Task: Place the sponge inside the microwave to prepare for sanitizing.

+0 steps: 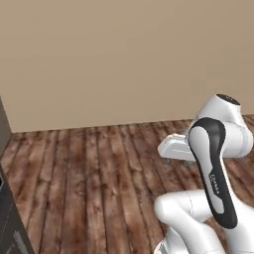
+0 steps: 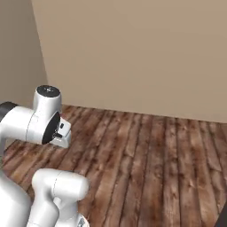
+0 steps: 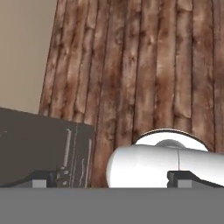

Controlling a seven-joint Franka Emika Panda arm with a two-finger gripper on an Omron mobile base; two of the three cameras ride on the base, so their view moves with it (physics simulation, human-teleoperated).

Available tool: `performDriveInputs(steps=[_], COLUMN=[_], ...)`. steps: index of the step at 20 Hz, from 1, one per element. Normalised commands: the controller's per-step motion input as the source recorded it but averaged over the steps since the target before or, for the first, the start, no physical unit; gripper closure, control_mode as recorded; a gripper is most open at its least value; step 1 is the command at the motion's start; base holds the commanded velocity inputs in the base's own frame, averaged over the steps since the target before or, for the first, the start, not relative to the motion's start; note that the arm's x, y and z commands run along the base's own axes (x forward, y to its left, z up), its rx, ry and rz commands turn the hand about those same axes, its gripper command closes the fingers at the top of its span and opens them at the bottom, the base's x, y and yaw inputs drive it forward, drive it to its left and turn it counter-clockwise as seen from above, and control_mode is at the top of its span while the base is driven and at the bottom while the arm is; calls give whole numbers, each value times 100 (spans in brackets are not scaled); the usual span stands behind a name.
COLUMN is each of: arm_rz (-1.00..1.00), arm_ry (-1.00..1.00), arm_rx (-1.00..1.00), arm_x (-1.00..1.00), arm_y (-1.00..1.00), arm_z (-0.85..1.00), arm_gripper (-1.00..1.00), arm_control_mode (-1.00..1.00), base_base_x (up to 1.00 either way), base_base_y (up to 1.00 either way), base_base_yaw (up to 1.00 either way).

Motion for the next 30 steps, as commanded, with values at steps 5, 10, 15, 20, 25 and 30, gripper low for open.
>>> performDriveInputs(steps=[5,10,15,20,25,30], arm_rz=[0,0,0,0,0,0], arm_ry=[0,0,0,0,0,0], arm_rx=[0,0,0,0,0,0], arm_x=[0,0,0,0,0,0], arm_y=[0,0,0,0,0,0], arm_z=[0,0,0,0,0,0], arm_gripper=[-100,-100,-100,-100,-100,-100], arm_control_mode=[100,100,100,100,100,100], base_base_x=[11,18,21,25,28,31], base_base_y=[17,20,21,23,23,22], base_base_yaw=[-90,-85,-83,-80,-77,-74])
